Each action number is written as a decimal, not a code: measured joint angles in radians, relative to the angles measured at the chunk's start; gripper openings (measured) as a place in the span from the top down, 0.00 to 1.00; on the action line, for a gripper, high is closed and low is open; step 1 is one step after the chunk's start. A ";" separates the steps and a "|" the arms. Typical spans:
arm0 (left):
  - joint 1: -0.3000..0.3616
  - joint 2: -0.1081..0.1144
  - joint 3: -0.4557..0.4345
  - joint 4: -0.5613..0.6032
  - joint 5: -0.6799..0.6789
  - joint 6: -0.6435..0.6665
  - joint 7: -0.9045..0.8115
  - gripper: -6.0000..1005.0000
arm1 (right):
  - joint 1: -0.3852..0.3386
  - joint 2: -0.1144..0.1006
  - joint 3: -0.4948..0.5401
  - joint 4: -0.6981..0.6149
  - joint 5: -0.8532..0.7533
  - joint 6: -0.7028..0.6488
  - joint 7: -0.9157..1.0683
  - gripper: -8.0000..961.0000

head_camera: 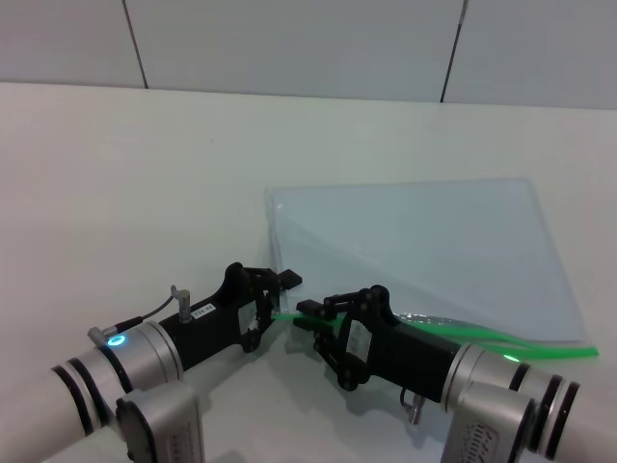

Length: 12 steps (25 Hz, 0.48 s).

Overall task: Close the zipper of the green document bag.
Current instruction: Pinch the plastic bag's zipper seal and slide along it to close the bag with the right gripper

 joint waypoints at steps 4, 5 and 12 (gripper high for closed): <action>0.000 0.000 0.000 0.000 0.000 0.000 0.001 0.92 | 0.000 0.000 0.000 0.001 0.000 0.000 0.000 0.90; 0.001 0.000 0.000 0.000 0.000 0.000 0.001 0.92 | -0.001 0.000 0.000 0.002 0.000 0.000 0.000 0.91; 0.003 0.002 0.000 0.000 0.000 0.000 0.001 0.91 | -0.025 -0.001 0.022 0.013 0.001 0.000 0.000 0.91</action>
